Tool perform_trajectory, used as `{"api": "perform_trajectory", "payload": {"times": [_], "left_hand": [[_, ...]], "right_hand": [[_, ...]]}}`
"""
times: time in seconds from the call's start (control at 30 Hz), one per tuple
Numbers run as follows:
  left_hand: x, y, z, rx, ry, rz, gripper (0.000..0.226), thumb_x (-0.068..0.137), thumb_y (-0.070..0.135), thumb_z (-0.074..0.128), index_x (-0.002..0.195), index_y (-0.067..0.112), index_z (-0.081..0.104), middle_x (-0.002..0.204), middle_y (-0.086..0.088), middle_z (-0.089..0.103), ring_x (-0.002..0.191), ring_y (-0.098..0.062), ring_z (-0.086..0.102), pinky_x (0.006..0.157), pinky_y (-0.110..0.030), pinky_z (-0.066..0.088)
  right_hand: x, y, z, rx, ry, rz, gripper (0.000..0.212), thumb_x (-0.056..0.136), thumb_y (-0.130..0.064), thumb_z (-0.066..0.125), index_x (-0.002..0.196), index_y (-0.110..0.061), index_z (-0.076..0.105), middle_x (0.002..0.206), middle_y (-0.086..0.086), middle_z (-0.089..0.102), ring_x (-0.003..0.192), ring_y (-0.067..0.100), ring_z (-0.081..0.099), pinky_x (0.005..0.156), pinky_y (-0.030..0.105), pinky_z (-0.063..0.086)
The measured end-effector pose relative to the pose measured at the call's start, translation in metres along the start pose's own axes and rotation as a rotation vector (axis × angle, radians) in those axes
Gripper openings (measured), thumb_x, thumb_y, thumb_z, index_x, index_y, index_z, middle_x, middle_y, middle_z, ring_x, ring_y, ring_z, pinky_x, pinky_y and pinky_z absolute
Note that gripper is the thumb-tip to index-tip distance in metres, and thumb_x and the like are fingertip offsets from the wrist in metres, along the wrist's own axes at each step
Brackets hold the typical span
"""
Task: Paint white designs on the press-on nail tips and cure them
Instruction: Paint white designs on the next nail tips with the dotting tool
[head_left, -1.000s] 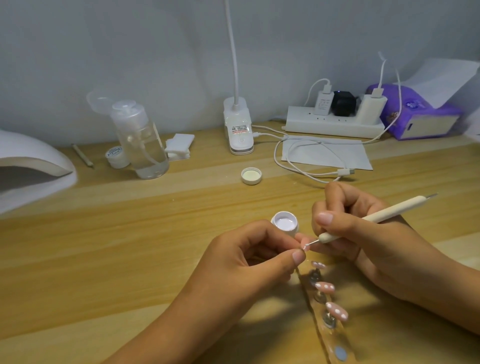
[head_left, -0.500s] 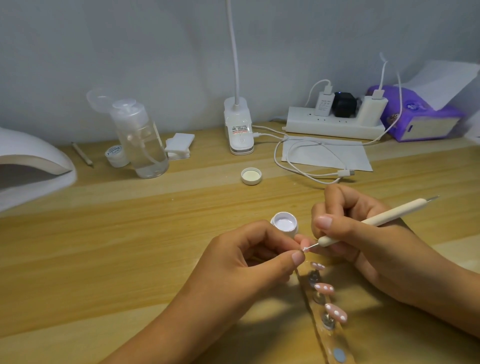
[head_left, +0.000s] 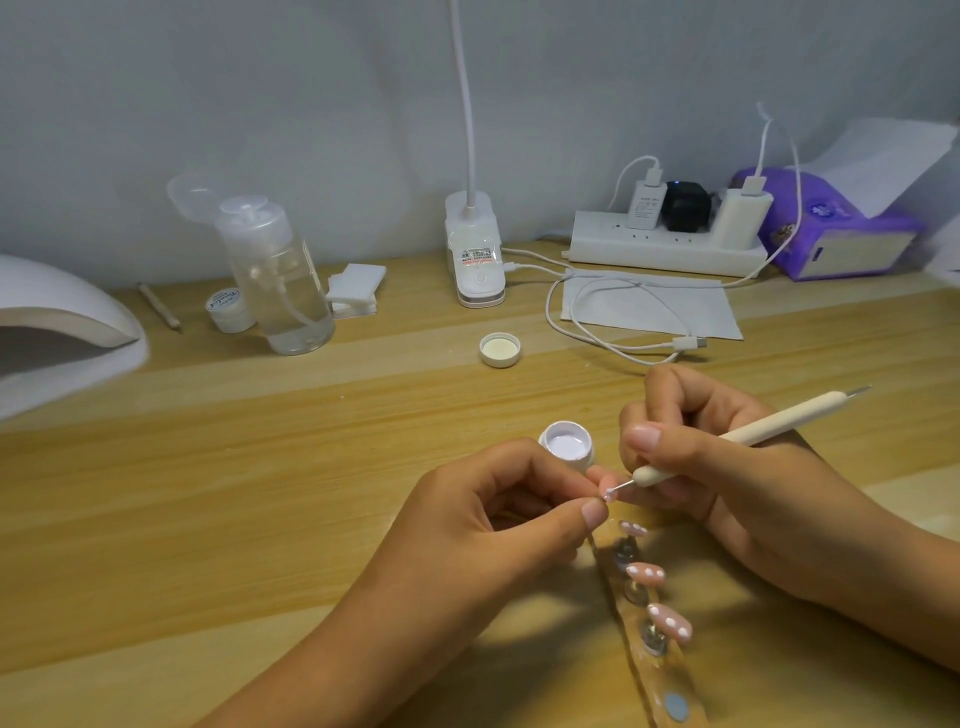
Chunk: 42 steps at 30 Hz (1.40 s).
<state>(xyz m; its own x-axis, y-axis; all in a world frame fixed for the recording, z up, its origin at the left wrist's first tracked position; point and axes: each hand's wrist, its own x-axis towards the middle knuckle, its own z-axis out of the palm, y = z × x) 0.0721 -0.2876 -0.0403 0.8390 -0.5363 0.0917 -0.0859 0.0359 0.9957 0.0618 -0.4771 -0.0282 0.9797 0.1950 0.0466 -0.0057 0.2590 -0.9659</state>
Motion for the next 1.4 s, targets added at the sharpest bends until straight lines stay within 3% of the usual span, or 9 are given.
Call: {"api": "perform_trajectory", "payload": {"times": [0.4, 0.7, 0.77, 0.83, 0.93, 1.03, 1.13, 1.27, 1.4], "left_hand": [[0.000, 0.000, 0.000, 0.000, 0.000, 0.012, 0.002, 0.078, 0.016, 0.071, 0.078, 0.018, 0.071, 0.070, 0.015, 0.070, 0.061, 0.000, 0.058, 0.061, -0.011, 0.045], [0.000, -0.002, -0.001, 0.031, 0.010, 0.021, 0.006, 0.078, 0.020, 0.073, 0.078, 0.026, 0.073, 0.074, 0.014, 0.071, 0.063, -0.001, 0.059, 0.062, -0.013, 0.046], [0.000, -0.002, -0.001, 0.033, 0.015, 0.014, 0.004, 0.078, 0.022, 0.075, 0.079, 0.026, 0.073, 0.075, 0.013, 0.071, 0.063, -0.003, 0.059, 0.062, -0.014, 0.046], [0.000, -0.002, -0.001, 0.021, 0.022, 0.005, 0.006, 0.076, 0.029, 0.076, 0.080, 0.025, 0.074, 0.076, 0.009, 0.072, 0.063, -0.004, 0.059, 0.063, -0.016, 0.046], [0.001, -0.001, -0.003, -0.061, 0.039, 0.005, 0.011, 0.074, 0.030, 0.074, 0.081, 0.022, 0.074, 0.073, 0.008, 0.069, 0.063, -0.005, 0.057, 0.063, -0.017, 0.046], [0.004, 0.001, -0.007, -0.199, 0.140, -0.011, 0.006, 0.075, 0.024, 0.075, 0.081, 0.022, 0.074, 0.074, 0.005, 0.068, 0.064, -0.006, 0.056, 0.064, -0.015, 0.048], [0.006, 0.002, -0.012, -0.334, 0.248, -0.058, 0.007, 0.073, 0.027, 0.074, 0.080, 0.026, 0.076, 0.078, 0.006, 0.068, 0.068, -0.005, 0.060, 0.064, -0.015, 0.050], [0.007, 0.002, -0.012, -0.350, 0.283, -0.071, 0.010, 0.070, 0.029, 0.077, 0.079, 0.027, 0.076, 0.074, 0.007, 0.066, 0.067, -0.004, 0.061, 0.063, -0.014, 0.050], [0.006, 0.002, -0.011, -0.314, 0.268, -0.063, 0.017, 0.065, 0.038, 0.075, 0.079, 0.029, 0.075, 0.087, 0.012, 0.072, 0.070, -0.003, 0.062, 0.066, -0.014, 0.051]], "right_hand": [[0.000, 0.001, -0.002, 0.006, 0.007, 0.016, 0.023, 0.064, -0.021, 0.072, 0.057, -0.020, 0.050, 0.058, 0.004, 0.044, 0.054, 0.013, 0.042, 0.061, 0.024, 0.053], [0.000, -0.003, 0.000, 0.069, 0.016, 0.021, 0.027, 0.063, -0.014, 0.078, 0.057, -0.017, 0.051, 0.057, 0.003, 0.042, 0.051, 0.011, 0.040, 0.058, 0.023, 0.054], [0.003, -0.002, -0.001, 0.111, 0.020, -0.026, 0.030, 0.063, -0.025, 0.083, 0.062, -0.017, 0.054, 0.055, -0.002, 0.043, 0.046, 0.008, 0.036, 0.064, 0.028, 0.057], [0.006, -0.002, -0.004, 0.123, 0.053, -0.095, 0.035, 0.062, -0.037, 0.087, 0.068, -0.018, 0.058, 0.055, -0.005, 0.044, 0.044, 0.005, 0.036, 0.080, 0.035, 0.058], [0.015, -0.005, -0.009, -0.014, 0.107, -0.177, 0.016, 0.071, -0.033, 0.076, 0.079, -0.020, 0.069, 0.066, -0.005, 0.058, 0.061, 0.006, 0.059, 0.095, 0.039, 0.052], [0.019, -0.006, -0.013, -0.345, 0.144, -0.257, 0.020, 0.079, -0.033, 0.066, 0.096, -0.027, 0.075, 0.092, -0.006, 0.072, 0.089, 0.011, 0.067, 0.092, 0.026, 0.053], [0.019, 0.000, -0.008, -0.581, 0.156, -0.312, 0.016, 0.087, -0.032, 0.061, 0.092, -0.027, 0.075, 0.089, -0.009, 0.071, 0.078, 0.005, 0.062, 0.073, 0.012, 0.048], [0.018, 0.004, -0.009, -0.709, 0.113, -0.332, 0.020, 0.088, -0.039, 0.054, 0.091, -0.024, 0.067, 0.083, -0.013, 0.066, 0.077, 0.006, 0.059, 0.070, 0.009, 0.044], [0.020, 0.007, -0.010, -0.810, 0.049, -0.329, 0.015, 0.090, -0.033, 0.052, 0.090, -0.024, 0.065, 0.084, -0.014, 0.063, 0.078, 0.013, 0.057, 0.069, 0.012, 0.043]]}}
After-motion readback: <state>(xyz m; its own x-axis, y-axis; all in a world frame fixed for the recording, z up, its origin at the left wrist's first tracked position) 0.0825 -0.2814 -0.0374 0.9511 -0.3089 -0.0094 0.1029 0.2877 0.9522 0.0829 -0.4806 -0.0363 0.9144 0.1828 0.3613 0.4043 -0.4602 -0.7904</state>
